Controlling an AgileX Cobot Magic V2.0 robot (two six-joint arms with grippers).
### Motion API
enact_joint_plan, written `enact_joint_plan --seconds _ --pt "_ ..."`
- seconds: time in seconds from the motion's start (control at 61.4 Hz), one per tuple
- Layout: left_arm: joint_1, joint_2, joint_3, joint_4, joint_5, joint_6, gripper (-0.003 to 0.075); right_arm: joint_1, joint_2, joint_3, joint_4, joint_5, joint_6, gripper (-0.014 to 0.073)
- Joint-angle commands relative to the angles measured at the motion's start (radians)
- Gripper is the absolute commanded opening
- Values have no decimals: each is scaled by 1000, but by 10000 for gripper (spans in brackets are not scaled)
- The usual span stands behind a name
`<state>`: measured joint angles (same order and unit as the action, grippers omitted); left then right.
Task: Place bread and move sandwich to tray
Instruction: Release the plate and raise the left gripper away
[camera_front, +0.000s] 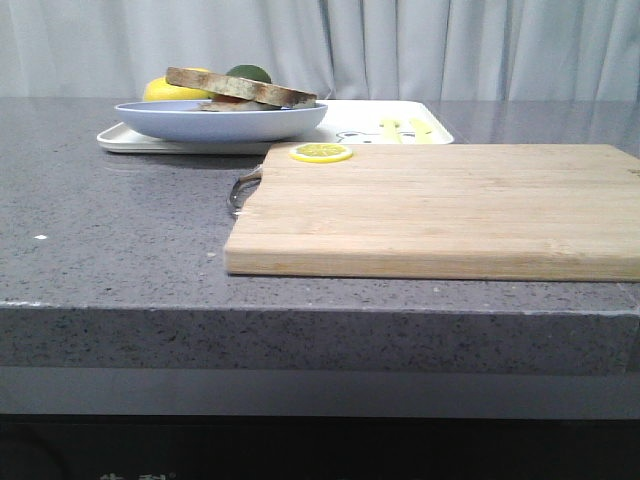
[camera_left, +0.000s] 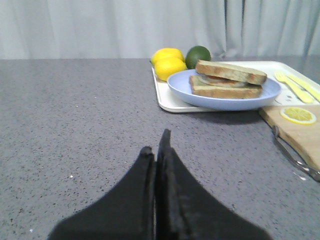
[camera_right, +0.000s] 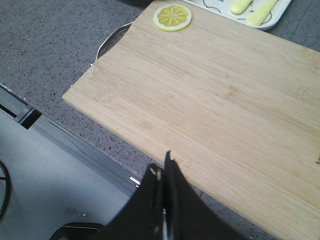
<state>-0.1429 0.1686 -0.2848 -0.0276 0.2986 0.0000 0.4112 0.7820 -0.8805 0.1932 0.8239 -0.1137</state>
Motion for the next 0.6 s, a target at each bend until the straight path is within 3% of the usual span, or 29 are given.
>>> enact_joint_plan --seconds 0.0,0.212,0.277,0.586 --pt "47 -64 95 -41 -232 -11 -20 -1 0 -27 -2 -55 -4 -67" --pt "83 -200 295 -67 -368 -11 -20 -1 0 -27 -2 -55 -4 -67" --pt "84 -196 286 -67 -307 -11 -20 -1 0 -27 -2 -52 -4 -67" --pt "84 -194 291 -67 -299 -11 -20 -1 0 -27 -2 -51 -4 -67"
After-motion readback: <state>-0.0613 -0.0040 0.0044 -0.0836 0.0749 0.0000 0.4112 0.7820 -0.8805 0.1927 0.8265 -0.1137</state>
